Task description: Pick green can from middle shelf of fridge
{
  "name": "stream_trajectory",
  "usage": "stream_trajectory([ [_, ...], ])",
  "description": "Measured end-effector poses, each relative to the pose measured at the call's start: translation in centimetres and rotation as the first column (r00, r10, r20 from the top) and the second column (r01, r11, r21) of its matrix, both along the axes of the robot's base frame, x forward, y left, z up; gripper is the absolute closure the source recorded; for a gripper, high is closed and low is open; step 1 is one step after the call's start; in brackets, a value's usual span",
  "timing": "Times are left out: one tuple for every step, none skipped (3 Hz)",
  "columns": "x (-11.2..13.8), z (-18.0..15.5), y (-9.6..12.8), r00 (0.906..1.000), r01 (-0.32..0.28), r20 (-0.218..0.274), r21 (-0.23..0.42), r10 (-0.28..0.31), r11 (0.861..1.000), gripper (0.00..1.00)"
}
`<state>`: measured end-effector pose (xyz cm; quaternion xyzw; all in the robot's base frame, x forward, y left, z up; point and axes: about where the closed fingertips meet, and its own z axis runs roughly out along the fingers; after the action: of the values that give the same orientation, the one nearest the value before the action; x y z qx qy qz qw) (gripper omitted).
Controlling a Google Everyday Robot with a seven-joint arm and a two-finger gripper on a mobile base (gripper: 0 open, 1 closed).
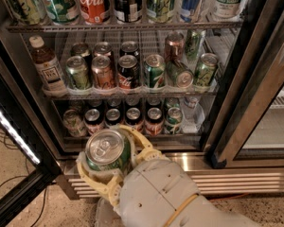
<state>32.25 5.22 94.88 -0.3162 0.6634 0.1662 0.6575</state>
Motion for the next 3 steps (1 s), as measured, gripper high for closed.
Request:
stream_trajectory([
  [-0.1,1.0,0.4,0.9998,-0.005,0.02,-0.008,0.006,1.0,1.0],
  [1.7,3.0,0.0,0.999,0.0,0.044,-0.033,0.001,0.999,1.0],
  [7.7,9.5,-1.7,0.9959,0.023,0.088,-0.036,-0.02,0.999,1.0],
])
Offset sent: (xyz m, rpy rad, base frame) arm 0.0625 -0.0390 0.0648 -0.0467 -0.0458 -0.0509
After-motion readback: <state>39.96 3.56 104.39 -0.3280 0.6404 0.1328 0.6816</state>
